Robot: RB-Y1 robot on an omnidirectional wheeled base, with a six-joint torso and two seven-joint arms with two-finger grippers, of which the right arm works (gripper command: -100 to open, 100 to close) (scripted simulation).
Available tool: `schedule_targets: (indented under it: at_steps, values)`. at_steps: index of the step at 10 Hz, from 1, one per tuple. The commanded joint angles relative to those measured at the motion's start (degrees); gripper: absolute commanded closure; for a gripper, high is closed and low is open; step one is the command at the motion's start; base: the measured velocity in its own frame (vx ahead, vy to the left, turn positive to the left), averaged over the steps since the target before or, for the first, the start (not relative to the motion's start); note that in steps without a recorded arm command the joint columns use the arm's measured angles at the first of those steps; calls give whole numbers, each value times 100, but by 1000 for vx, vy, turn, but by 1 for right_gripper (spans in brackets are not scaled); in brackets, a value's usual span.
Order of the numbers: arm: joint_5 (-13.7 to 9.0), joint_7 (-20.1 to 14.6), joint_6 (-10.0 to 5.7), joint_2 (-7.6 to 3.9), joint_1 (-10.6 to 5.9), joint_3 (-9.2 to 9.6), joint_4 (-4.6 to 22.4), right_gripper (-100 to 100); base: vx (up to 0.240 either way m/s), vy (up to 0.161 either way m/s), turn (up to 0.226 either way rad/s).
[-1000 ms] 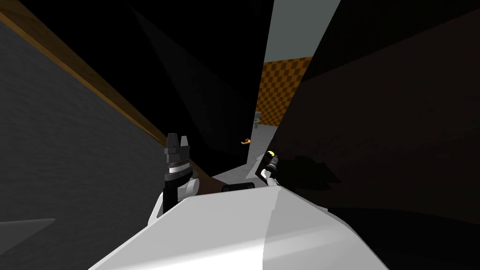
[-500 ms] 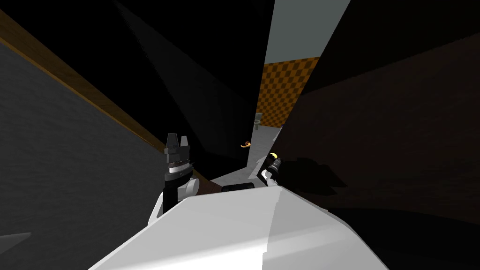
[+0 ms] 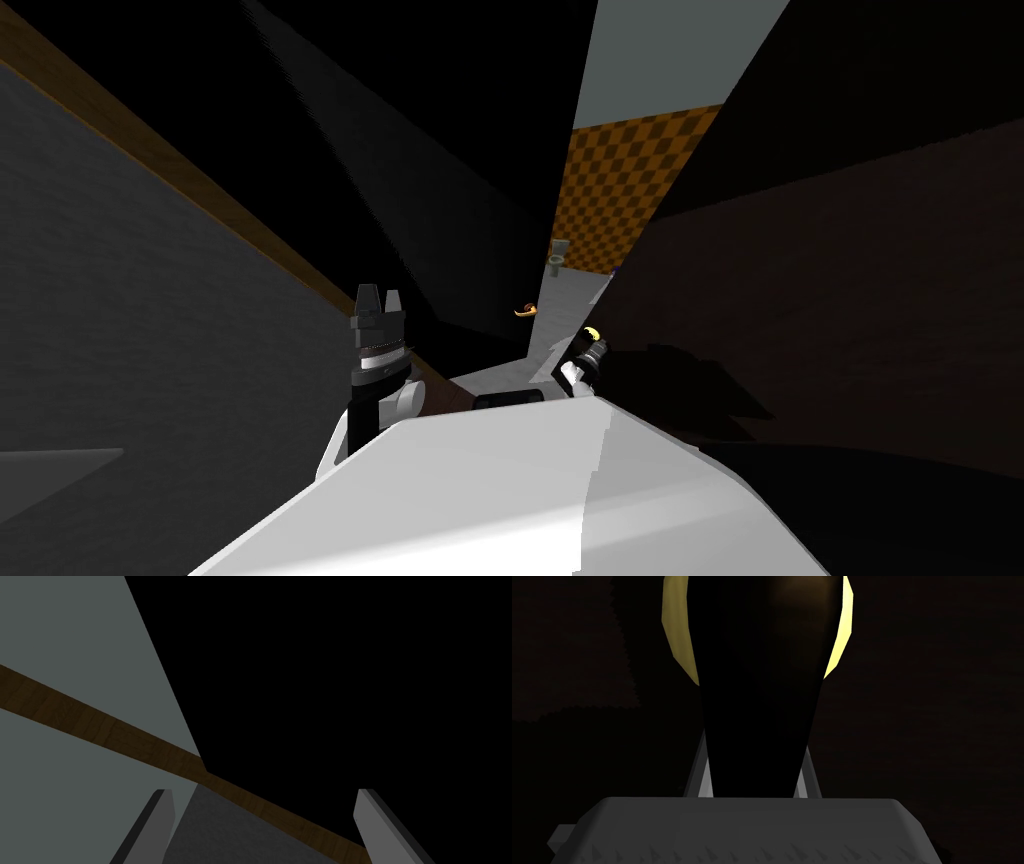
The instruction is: Push the door open
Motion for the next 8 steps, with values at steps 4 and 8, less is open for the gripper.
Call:
schedule_targets:
  at_steps: [4, 8]
  values:
    - [-154, 81, -304, -235, -122, -247, 168, 100, 26, -63, 67]
    - [-295, 178, -453, -301, -170, -458, 180, 100, 14, -53, 76]
